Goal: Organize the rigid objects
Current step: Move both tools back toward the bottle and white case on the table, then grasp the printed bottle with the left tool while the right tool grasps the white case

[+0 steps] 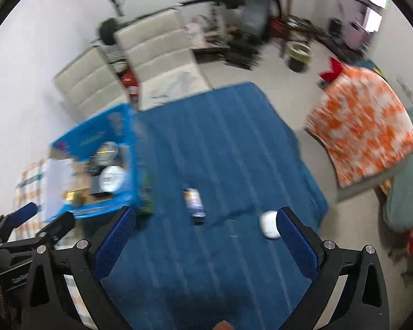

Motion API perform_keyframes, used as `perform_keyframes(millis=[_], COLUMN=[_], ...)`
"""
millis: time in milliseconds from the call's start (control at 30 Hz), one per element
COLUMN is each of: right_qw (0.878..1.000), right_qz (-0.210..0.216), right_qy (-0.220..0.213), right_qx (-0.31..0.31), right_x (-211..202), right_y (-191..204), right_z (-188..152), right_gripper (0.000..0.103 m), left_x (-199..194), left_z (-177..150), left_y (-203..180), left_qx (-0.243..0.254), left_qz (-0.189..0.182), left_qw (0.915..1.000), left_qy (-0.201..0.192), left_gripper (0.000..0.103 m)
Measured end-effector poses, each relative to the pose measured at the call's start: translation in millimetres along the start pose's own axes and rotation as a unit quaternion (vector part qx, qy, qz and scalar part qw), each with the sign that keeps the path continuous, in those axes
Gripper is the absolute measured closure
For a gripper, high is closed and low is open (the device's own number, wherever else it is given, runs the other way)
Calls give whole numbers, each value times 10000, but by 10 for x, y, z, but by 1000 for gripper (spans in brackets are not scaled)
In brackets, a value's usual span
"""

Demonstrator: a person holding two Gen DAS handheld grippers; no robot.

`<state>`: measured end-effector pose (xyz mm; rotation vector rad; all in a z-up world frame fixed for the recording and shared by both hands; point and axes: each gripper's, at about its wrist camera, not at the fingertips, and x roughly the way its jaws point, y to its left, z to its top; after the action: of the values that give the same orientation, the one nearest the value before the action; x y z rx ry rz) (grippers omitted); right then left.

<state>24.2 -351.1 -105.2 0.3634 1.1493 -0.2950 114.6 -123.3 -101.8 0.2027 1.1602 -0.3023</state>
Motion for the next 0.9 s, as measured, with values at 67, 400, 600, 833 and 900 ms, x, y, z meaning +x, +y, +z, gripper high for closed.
perform_keyframes(millis=[67,400,600,833,900], right_qw=[9998,9904,9821,9794,9795], right_qz=[-52,-307,-376,-396,-380], right_qy=[118,1181,1661,1805,1828], right_qx=[175,646,800,815,757], right_x=[160,1344,1894,2141,2176], right_y=[-250,-1123,-1353,-1488,-1478], right_z=[-14,-113,-271,-310,-305], right_gripper=[0,0,0,0,0], left_x=[167,1074,1678,2139,2210], left_z=[41,-1,-10,34,55], left_y=[-220,-1079,-1416,-1564,-1600], left_qx=[118,321,456,345,345], left_qz=[-122,-302,-81,-38,-53], left_qw=[9998,9942,9889,9849,9853], left_qy=[125,981,1413,1695,1674], left_gripper=[0,0,0,0,4])
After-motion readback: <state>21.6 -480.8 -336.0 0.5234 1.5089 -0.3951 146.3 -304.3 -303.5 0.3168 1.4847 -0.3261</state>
